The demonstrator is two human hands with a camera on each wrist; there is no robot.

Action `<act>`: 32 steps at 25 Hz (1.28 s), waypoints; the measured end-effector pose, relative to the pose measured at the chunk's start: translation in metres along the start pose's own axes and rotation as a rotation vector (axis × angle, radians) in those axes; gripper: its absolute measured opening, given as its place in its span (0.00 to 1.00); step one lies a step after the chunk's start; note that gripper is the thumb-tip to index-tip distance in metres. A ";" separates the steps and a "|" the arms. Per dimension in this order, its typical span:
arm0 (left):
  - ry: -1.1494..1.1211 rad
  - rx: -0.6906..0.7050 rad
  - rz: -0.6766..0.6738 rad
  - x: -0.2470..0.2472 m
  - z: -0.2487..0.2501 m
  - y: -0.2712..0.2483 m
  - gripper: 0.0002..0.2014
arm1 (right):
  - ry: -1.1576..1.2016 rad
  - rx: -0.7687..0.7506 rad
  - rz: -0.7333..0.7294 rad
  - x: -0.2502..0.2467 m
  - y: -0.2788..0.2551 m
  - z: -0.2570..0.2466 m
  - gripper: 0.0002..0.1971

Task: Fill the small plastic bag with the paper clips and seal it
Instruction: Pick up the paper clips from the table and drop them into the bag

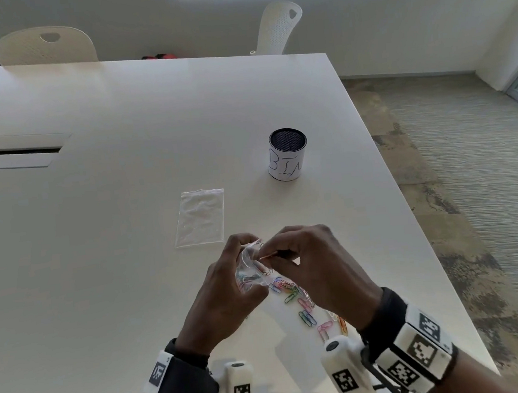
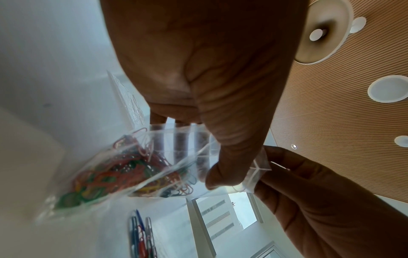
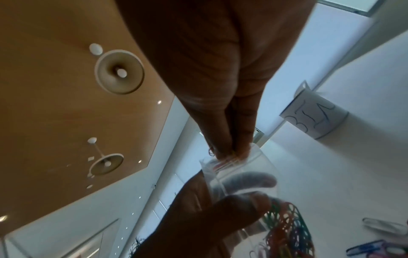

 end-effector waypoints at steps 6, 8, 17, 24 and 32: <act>-0.016 0.003 -0.007 -0.001 0.001 -0.001 0.30 | -0.049 -0.028 0.053 -0.022 0.004 -0.003 0.07; -0.007 0.020 0.006 -0.002 0.001 -0.001 0.30 | -0.083 0.030 0.124 -0.035 0.005 0.020 0.05; 0.005 0.034 0.016 -0.001 0.001 -0.003 0.31 | -0.311 -0.040 -0.378 0.047 -0.014 0.069 0.14; -0.017 0.014 0.008 -0.001 -0.001 -0.003 0.30 | -0.480 -0.012 -0.456 0.020 -0.021 0.074 0.09; -0.009 0.032 -0.015 0.003 0.000 0.000 0.31 | -0.505 -0.006 -0.436 0.016 -0.039 0.076 0.10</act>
Point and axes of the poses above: each hand's wrist, its own y-axis towards the middle knuckle, its own x-axis out of the palm, z = x × y, the point moved 7 cm from there along y, towards the middle knuckle, and after that the axes turned 2 degrees about y, right-handed, at the moved point
